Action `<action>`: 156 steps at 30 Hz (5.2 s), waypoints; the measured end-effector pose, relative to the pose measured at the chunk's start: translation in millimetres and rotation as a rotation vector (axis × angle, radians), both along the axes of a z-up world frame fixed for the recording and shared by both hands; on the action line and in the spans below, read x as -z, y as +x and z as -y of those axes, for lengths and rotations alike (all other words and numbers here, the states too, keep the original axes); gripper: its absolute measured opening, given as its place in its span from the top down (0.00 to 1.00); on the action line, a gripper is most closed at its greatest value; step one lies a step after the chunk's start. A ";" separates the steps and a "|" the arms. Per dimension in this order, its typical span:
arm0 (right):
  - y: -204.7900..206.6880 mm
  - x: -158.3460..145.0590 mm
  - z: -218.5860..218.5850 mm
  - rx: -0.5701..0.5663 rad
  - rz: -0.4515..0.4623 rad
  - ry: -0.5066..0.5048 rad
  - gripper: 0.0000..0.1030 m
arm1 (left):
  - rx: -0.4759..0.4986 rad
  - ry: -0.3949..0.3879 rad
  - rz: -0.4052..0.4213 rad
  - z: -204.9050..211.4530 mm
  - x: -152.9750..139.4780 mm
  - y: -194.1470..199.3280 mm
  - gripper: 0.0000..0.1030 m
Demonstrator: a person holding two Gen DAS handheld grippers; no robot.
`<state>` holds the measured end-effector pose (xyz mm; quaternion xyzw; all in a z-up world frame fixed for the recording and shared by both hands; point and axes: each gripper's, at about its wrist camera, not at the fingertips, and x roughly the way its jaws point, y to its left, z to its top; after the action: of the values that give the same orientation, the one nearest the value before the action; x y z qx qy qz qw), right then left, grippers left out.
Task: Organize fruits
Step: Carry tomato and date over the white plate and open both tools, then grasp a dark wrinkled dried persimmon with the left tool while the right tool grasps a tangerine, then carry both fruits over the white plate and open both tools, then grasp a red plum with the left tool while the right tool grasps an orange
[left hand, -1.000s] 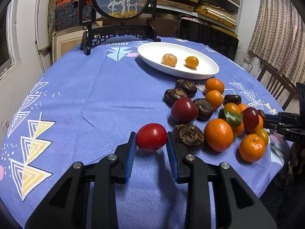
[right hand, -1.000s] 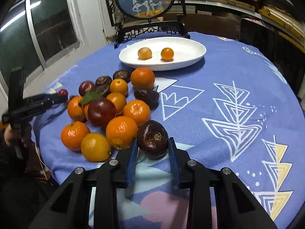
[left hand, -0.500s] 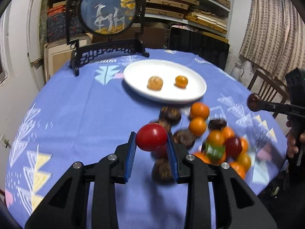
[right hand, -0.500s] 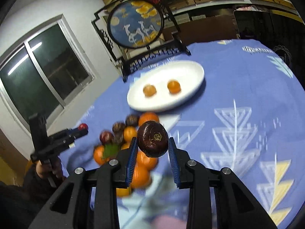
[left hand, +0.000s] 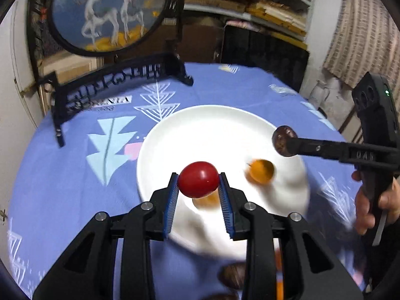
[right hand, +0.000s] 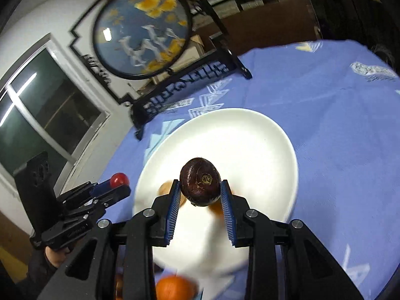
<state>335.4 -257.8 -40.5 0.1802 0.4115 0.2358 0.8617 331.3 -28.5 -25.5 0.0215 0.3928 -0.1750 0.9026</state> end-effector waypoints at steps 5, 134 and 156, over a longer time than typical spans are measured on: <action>15.8 9.5 -6.7 0.031 -0.003 -0.039 0.55 | -0.033 -0.035 -0.039 1.4 8.8 22.7 0.54; -188.0 9.8 31.4 0.032 0.044 -0.001 0.46 | 0.110 0.043 0.061 -43.4 29.5 -203.2 0.32; -273.9 27.6 -1.9 -0.113 0.064 -0.114 0.46 | 0.059 -0.012 0.001 -45.0 64.0 -211.4 0.65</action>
<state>61.5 -255.9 -68.1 0.0997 0.4062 0.2656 0.8686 119.9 16.5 -89.5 0.0279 0.3903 -0.2038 0.8974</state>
